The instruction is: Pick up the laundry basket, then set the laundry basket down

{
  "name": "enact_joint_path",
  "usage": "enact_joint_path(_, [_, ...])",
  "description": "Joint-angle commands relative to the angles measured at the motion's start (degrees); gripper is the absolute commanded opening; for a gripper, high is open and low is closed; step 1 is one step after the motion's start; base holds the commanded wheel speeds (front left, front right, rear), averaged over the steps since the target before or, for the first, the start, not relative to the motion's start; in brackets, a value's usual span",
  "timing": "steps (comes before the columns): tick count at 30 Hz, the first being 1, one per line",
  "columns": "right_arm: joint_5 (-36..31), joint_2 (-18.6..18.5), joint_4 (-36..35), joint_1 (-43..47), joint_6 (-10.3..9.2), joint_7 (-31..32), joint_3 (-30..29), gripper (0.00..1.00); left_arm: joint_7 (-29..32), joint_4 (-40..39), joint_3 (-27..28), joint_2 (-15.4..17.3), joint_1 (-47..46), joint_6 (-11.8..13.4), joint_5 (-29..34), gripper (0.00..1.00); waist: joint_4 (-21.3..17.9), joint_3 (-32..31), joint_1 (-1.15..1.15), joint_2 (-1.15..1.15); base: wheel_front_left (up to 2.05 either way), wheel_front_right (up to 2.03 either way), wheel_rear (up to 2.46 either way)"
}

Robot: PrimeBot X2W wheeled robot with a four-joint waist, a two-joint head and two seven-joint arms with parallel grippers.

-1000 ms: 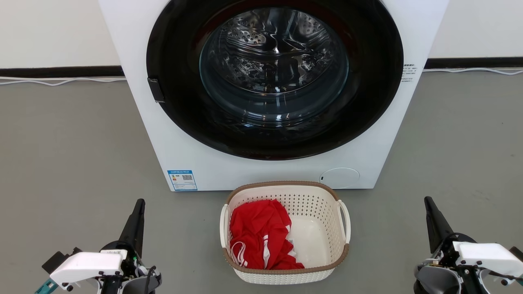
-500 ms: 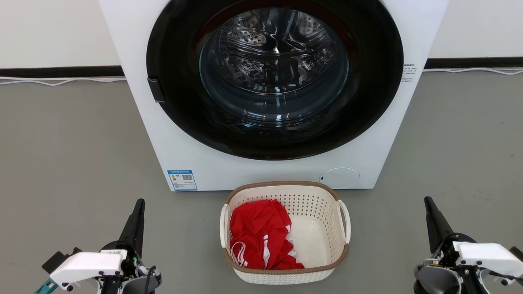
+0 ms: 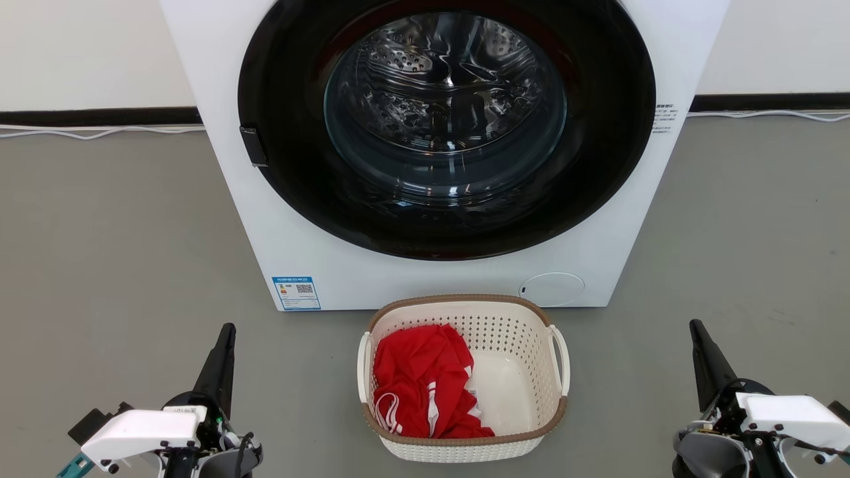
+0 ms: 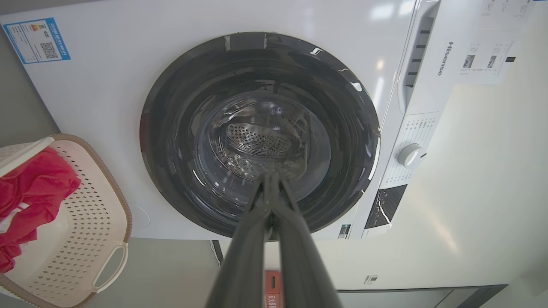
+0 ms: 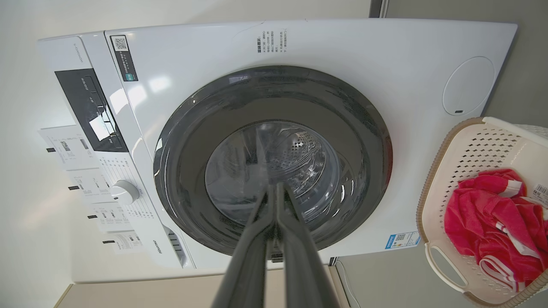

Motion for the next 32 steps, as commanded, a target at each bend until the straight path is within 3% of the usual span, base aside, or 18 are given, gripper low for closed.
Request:
enact_joint_path(1, [0.4,-0.2,-1.8,-1.2,0.41,0.4,1.1,0.0,0.4,-1.8,1.8,0.8,-1.0,-0.4,-0.3,0.0,0.0,0.0,0.0,0.0,0.0,0.0,0.0])
enact_joint_path(32, [0.4,-0.2,-1.8,-1.2,0.41,0.4,1.1,0.0,0.3,-1.8,1.8,0.8,-1.0,-0.4,-0.3,0.0,0.0,0.0,0.0,0.0,0.0,0.0,0.0])
